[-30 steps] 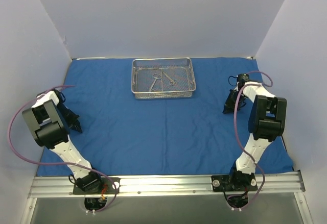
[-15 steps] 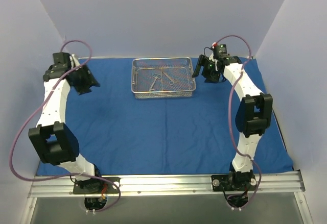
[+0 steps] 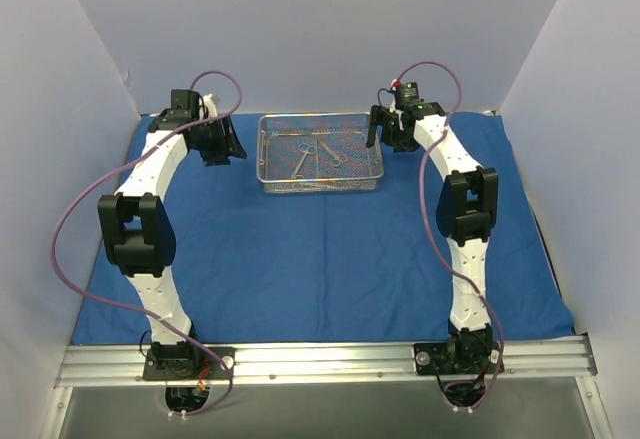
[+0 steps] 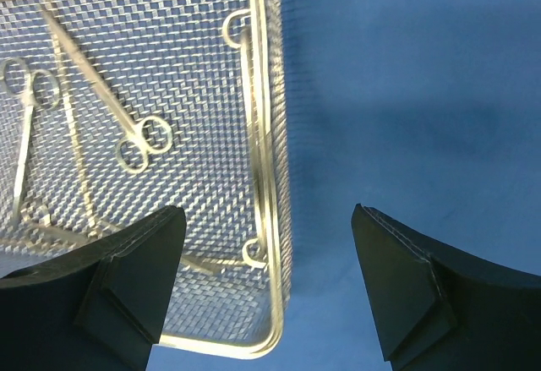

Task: Open and lay out the surgical kit
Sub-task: Pick up the container from the surgical kit.

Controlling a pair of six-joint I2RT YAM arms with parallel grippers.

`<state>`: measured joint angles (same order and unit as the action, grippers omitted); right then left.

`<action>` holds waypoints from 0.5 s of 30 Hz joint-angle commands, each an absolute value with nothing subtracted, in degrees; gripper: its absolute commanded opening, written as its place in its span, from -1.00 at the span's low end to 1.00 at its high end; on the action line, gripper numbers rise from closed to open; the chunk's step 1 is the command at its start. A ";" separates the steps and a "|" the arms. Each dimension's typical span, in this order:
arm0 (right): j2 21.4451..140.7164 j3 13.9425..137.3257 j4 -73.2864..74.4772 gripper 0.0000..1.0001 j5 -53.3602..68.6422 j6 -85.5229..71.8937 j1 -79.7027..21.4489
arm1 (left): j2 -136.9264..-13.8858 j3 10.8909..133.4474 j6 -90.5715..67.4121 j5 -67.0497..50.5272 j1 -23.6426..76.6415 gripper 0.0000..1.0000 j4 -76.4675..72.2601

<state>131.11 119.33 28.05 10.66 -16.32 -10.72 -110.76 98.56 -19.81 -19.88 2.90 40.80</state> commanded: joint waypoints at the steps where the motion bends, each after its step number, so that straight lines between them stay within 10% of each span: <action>1: 132.62 122.78 26.72 0.64 8.61 -13.89 -10.55 | -113.62 105.19 -17.23 -21.36 3.16 0.26 36.38; 15: 141.68 131.57 27.95 0.40 9.49 -11.25 -10.55 | -132.70 128.39 -19.86 -13.19 9.49 0.20 45.69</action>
<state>141.47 128.18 27.35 10.13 -12.64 -10.59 -130.85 122.13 -19.33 -16.60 8.25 42.46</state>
